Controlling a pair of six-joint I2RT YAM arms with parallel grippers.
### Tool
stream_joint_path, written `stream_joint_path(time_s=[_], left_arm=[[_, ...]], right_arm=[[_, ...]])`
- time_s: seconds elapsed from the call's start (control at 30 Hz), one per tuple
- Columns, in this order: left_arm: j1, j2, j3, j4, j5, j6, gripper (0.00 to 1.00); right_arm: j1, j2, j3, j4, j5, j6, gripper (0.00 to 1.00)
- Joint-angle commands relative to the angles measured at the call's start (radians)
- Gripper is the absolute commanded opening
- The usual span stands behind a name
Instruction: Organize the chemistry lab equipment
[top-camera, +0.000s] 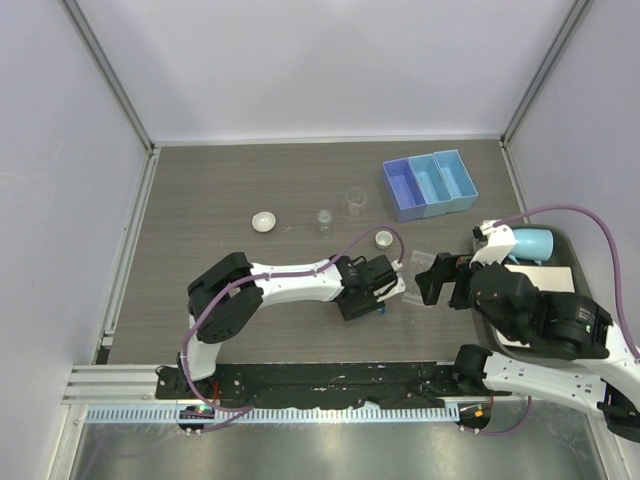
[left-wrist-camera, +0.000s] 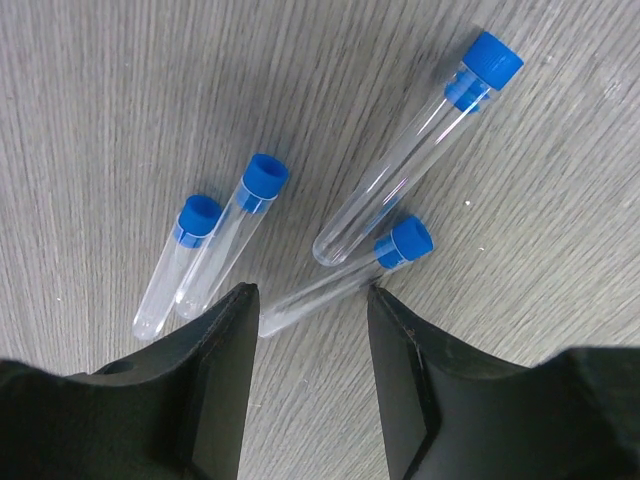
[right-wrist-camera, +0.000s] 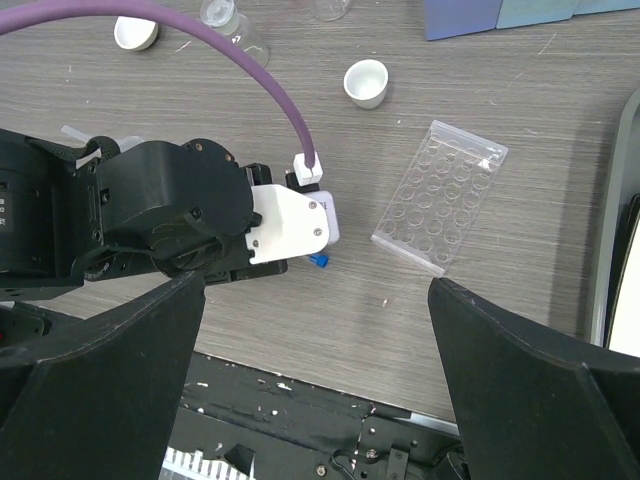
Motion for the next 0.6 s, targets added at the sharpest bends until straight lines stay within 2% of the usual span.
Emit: stream_joint_path(time_s=[0.0, 0.23, 0.57], left_arm=[[-0.007, 0.016, 0.041, -0.024, 0.027, 0.031, 0.52], [-0.007, 0.034, 0.048, -0.037, 0.044, 0.036, 0.51], [-0.009, 0.017, 0.006, -0.047, 0.047, 0.004, 0.35]], right_arm=[[0.004, -0.018, -0.013, 0.030, 0.029, -0.006, 1.00], [0.004, -0.030, -0.027, 0.034, 0.023, -0.004, 0.99], [0.004, -0.022, -0.038, 0.051, 0.011, -0.007, 1.00]])
